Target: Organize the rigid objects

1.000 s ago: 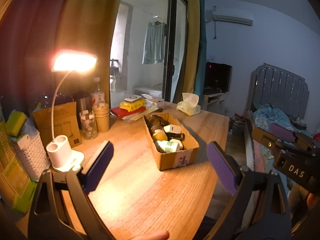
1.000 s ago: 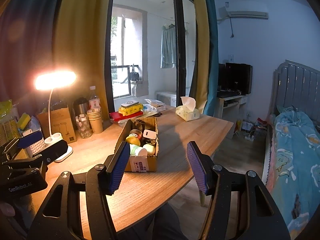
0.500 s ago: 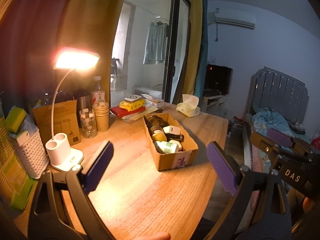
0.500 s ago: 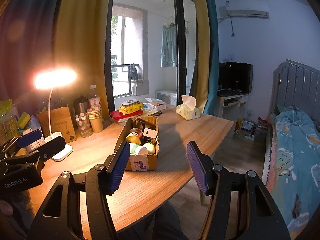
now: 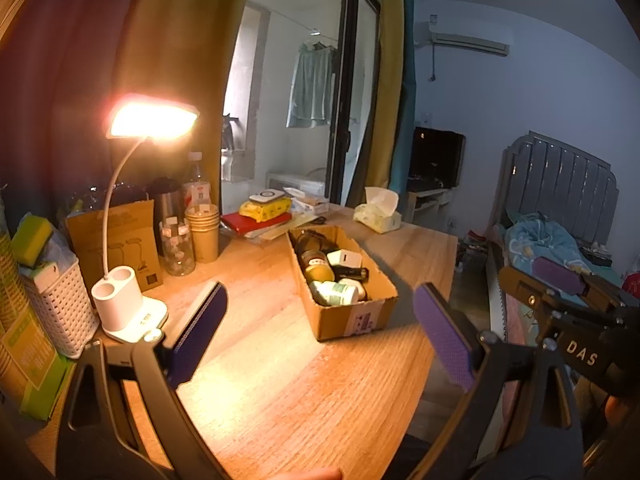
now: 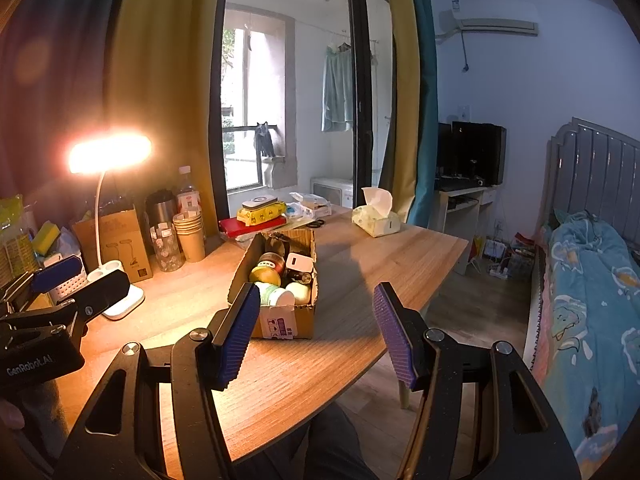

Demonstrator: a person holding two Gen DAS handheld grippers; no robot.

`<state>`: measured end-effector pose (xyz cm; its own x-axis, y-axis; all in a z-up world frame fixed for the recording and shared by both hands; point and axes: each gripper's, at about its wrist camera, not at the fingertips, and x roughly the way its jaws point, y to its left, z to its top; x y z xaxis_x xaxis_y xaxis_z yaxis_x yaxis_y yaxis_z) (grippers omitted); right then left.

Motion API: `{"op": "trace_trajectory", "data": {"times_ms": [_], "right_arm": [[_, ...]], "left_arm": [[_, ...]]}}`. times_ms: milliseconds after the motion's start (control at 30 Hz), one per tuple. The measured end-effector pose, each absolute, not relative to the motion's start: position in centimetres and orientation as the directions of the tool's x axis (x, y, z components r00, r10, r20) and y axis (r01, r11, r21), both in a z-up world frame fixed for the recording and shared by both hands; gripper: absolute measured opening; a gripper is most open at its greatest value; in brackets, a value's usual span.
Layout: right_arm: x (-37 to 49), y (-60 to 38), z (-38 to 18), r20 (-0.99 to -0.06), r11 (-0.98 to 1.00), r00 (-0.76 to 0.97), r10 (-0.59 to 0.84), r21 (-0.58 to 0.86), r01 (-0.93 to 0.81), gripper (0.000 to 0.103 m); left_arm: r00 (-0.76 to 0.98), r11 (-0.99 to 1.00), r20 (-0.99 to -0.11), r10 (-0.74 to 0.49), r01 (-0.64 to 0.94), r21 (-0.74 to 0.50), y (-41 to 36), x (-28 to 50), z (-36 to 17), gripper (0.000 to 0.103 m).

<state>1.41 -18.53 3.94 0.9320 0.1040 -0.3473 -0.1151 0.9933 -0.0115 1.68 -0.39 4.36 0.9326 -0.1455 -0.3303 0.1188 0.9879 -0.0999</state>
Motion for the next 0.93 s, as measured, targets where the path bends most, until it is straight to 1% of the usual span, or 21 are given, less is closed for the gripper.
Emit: {"op": "trace_trajectory", "data": {"times_ms": [600, 933], "right_arm": [[1.27, -18.63, 3.81, -0.351, 0.994, 0.931, 0.102, -0.007, -0.111, 0.062], [1.06, -18.8, 3.62, -0.353, 0.994, 0.93, 0.1, -0.008, -0.11, 0.062]], "left_arm": [[0.93, 0.987, -0.334, -0.153, 0.127, -0.097, -0.56, 1.66, 4.48, 0.096], [0.936, 0.989, -0.322, -0.141, 0.119, -0.087, -0.87, 1.43, 4.6, 0.096]]}}
